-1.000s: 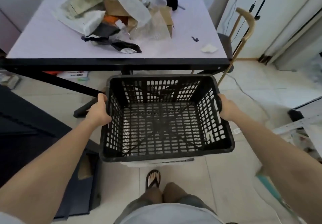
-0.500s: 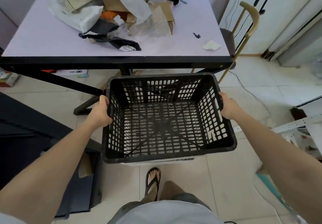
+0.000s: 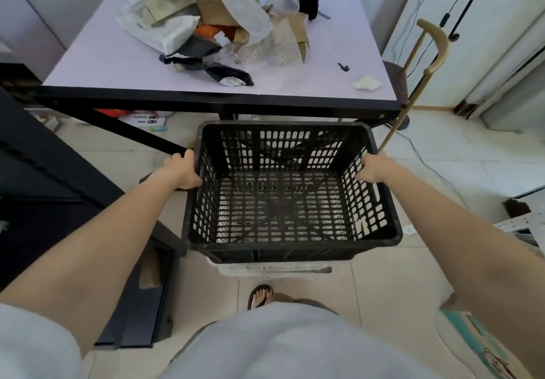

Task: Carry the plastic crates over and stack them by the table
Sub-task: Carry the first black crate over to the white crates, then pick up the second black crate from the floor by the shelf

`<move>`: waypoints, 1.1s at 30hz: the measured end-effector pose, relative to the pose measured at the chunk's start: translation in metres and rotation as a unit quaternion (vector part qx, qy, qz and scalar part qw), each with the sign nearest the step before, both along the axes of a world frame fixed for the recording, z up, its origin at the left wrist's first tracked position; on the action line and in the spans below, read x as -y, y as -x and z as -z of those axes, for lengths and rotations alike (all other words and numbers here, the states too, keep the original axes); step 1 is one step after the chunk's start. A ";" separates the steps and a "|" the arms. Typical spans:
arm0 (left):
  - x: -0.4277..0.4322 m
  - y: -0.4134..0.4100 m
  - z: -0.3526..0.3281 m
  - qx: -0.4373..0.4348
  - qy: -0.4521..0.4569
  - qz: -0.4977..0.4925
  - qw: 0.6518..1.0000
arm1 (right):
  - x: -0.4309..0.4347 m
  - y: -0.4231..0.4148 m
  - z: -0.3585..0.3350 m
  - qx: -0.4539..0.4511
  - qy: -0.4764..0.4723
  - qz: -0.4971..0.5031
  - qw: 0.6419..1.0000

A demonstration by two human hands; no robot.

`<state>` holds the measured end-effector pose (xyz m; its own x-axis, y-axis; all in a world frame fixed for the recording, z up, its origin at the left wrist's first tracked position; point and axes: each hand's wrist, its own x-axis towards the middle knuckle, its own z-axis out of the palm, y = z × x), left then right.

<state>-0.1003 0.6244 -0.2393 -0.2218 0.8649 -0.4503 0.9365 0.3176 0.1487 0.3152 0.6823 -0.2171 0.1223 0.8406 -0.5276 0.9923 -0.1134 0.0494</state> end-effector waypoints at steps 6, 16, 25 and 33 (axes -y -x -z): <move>0.038 -0.006 -0.033 -0.013 -0.007 -0.027 1.000 | 0.006 0.034 -0.020 -0.059 -0.018 -0.111 0.992; 0.191 -0.026 -0.093 -0.023 0.018 -0.137 0.990 | 0.059 0.163 -0.063 -0.129 -0.007 -0.362 0.923; 0.364 0.014 -0.131 -0.059 0.015 -0.305 0.950 | 0.179 0.309 -0.088 -0.166 0.019 -0.568 0.806; 0.523 0.040 -0.141 -0.077 0.007 -0.448 0.891 | 0.333 0.421 -0.107 -0.181 0.044 -0.671 0.718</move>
<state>-0.1398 0.1017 -0.0984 -0.8805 0.3034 -0.3642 0.3146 0.9488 0.0297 -0.1059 0.3494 -0.1102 -0.9246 0.0343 -0.3795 0.1543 0.9443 -0.2907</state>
